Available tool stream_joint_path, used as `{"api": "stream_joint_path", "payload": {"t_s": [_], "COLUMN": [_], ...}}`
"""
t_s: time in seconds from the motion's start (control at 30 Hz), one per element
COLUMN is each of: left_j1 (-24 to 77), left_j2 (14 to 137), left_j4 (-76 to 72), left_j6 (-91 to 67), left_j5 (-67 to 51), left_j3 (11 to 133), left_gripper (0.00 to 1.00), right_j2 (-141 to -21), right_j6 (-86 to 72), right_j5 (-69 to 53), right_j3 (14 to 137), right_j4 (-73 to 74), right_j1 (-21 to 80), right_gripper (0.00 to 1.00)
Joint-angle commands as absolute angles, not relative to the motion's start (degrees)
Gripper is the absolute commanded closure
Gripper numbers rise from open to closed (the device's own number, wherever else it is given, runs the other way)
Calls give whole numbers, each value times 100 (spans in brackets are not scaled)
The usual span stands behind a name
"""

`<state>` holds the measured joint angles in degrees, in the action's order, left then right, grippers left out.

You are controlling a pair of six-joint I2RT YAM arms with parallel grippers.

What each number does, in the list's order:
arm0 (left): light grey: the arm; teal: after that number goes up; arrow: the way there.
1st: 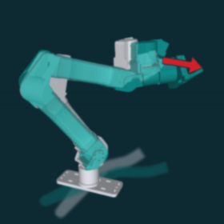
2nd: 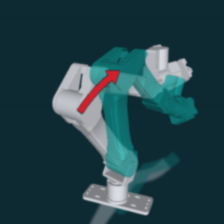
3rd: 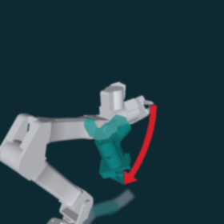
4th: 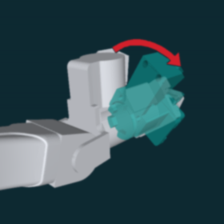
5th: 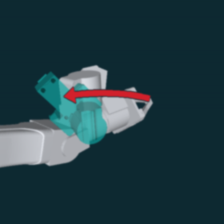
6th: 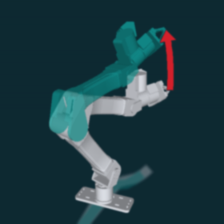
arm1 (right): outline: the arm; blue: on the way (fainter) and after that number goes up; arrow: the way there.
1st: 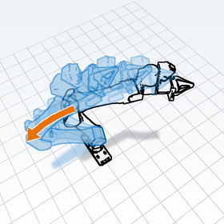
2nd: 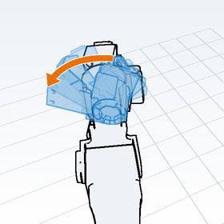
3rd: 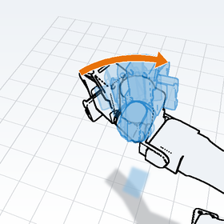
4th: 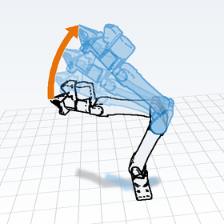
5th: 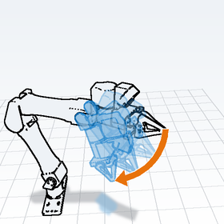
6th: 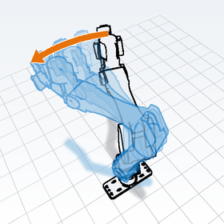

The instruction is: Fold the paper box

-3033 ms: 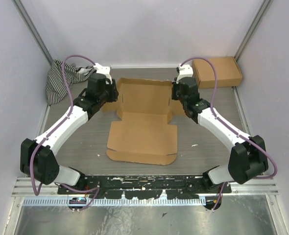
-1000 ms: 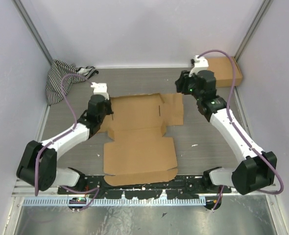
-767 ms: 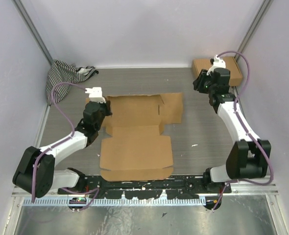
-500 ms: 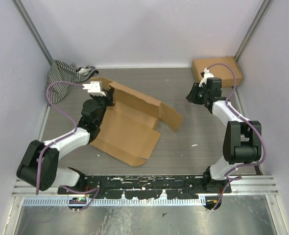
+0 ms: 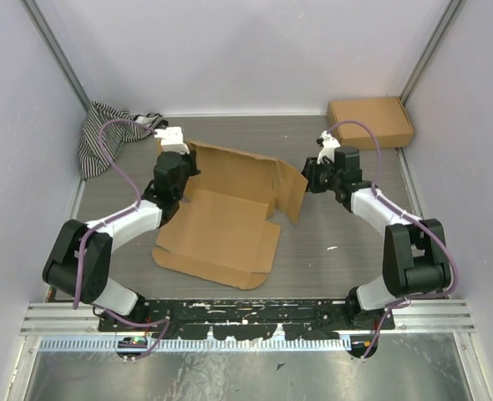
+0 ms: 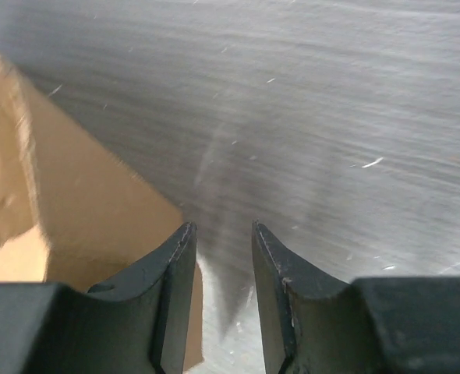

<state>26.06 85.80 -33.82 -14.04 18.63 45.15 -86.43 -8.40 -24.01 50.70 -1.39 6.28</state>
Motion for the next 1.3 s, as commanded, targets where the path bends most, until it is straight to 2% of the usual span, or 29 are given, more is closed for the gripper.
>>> {"api": "stream_joint_path", "payload": {"t_s": [0.0, 0.27, 0.57, 0.77, 1.27], "left_j1": [2596, 2575, 2578, 2584, 2584], "left_j2": [8669, 8701, 8577, 8165, 7666], "left_j4": [-2775, -3640, -5343, -5955, -7248], "left_j6": [-1426, -1537, -1512, -1509, -1592], "left_j5": [2215, 2185, 1877, 1795, 1644], "left_j3": [4838, 4104, 2931, 2444, 1461], "left_gripper": [100, 100, 100, 100, 100], "right_j2": [-8161, -7794, -7867, -8014, -7891], "right_j6": [-766, -893, -832, -929, -1011], "right_j5": [-2268, -2848, -3996, -4655, -4862], "right_j3": [4692, 4111, 4302, 4354, 4079], "right_j4": [-546, -1082, -1349, -1407, -1592], "right_j1": [849, 846, 841, 850, 878], "right_gripper": [59, 53, 44, 40, 33]}}
